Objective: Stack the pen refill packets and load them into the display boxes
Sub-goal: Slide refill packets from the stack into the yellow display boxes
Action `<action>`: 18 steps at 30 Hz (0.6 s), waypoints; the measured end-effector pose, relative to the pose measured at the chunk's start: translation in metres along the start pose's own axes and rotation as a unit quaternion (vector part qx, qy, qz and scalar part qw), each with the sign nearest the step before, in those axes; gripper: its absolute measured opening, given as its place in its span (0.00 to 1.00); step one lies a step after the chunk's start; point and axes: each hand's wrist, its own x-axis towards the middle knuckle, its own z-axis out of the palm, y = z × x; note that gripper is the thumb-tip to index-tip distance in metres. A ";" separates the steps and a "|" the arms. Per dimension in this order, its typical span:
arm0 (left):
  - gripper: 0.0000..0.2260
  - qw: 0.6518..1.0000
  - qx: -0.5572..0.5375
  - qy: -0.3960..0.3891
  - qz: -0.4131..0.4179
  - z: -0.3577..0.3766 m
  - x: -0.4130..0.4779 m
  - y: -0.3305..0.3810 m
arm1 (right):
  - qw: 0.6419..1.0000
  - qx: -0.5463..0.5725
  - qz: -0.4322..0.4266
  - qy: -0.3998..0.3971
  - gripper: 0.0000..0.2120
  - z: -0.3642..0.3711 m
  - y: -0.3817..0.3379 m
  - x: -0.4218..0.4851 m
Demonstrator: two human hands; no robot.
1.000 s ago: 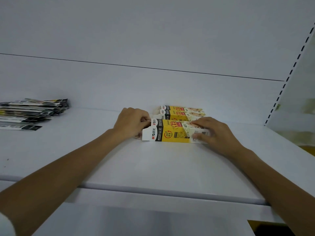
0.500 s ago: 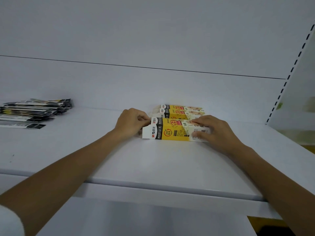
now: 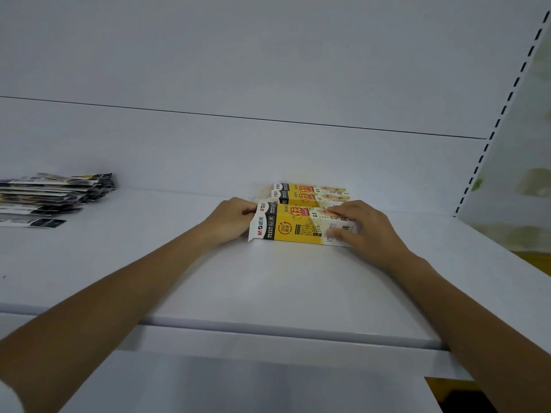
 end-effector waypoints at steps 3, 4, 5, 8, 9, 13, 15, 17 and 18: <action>0.06 0.994 0.014 0.107 0.025 0.000 -0.004 -0.004 | 1.000 -0.004 0.001 0.009 0.21 0.001 0.004 0.000; 0.05 0.993 0.016 0.113 0.016 -0.001 -0.004 -0.007 | 1.000 -0.005 0.004 0.011 0.21 0.001 0.005 0.000; 0.04 0.994 0.020 0.108 0.002 -0.003 -0.004 -0.009 | 1.000 -0.006 0.007 0.012 0.21 0.001 0.005 0.000; 0.09 0.994 0.041 0.093 -0.027 -0.001 -0.005 -0.010 | 1.000 -0.007 0.012 0.013 0.21 0.002 0.005 0.000; 0.12 0.994 0.038 0.097 -0.026 0.001 -0.006 -0.009 | 1.000 -0.010 0.012 0.012 0.21 0.002 0.006 0.000; 0.16 0.995 -0.052 0.085 -0.011 0.005 -0.017 0.004 | 0.999 -0.039 0.026 0.011 0.21 0.005 0.008 0.001; 0.12 0.995 -0.096 0.034 -0.006 0.007 -0.024 0.010 | 0.999 -0.038 0.033 0.021 0.21 0.007 0.006 0.001; 0.08 0.996 -0.085 -0.005 -0.005 0.007 -0.028 0.014 | 0.998 -0.042 0.036 0.016 0.23 0.008 0.004 0.001; 0.08 0.997 -0.080 -0.016 -0.005 0.005 -0.028 0.015 | 0.998 -0.047 0.036 0.006 0.25 0.007 0.003 0.000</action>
